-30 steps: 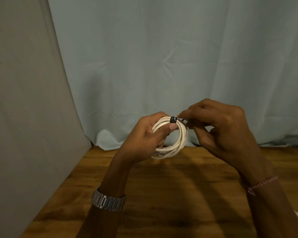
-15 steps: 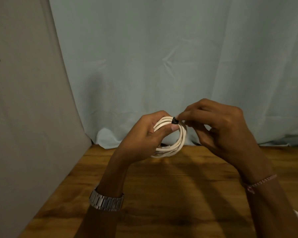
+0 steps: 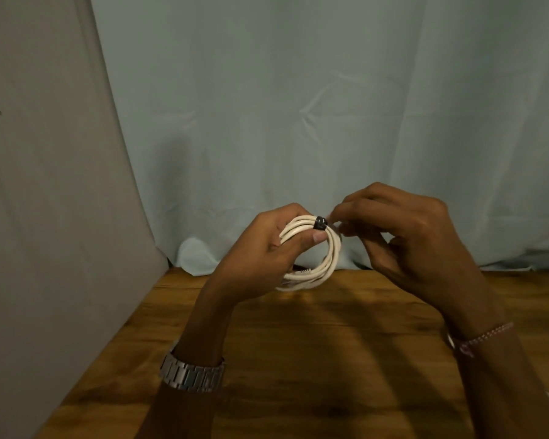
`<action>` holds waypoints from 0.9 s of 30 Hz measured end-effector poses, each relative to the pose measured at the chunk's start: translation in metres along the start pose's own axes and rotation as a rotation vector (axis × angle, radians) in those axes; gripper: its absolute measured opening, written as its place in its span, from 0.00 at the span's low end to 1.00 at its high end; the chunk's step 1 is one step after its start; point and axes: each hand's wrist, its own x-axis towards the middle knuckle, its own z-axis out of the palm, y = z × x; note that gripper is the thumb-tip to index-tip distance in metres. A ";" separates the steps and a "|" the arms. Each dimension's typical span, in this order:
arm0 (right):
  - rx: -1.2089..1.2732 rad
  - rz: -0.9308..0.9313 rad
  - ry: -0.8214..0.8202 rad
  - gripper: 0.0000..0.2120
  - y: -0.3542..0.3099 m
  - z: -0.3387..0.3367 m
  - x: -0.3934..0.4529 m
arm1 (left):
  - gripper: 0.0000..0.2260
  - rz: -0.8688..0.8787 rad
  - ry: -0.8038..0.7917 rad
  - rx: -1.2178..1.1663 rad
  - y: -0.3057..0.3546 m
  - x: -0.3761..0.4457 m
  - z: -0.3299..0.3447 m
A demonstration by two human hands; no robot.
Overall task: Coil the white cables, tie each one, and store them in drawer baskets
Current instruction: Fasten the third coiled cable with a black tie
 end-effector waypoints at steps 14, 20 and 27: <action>-0.005 0.000 0.046 0.06 -0.006 -0.001 0.001 | 0.04 -0.009 0.031 0.015 -0.004 0.000 0.000; 0.027 0.053 0.068 0.07 -0.007 0.002 0.002 | 0.05 0.036 0.043 0.044 -0.003 0.001 0.001; 0.064 0.082 0.066 0.08 -0.008 0.001 0.002 | 0.06 0.029 0.053 0.055 -0.005 0.000 0.003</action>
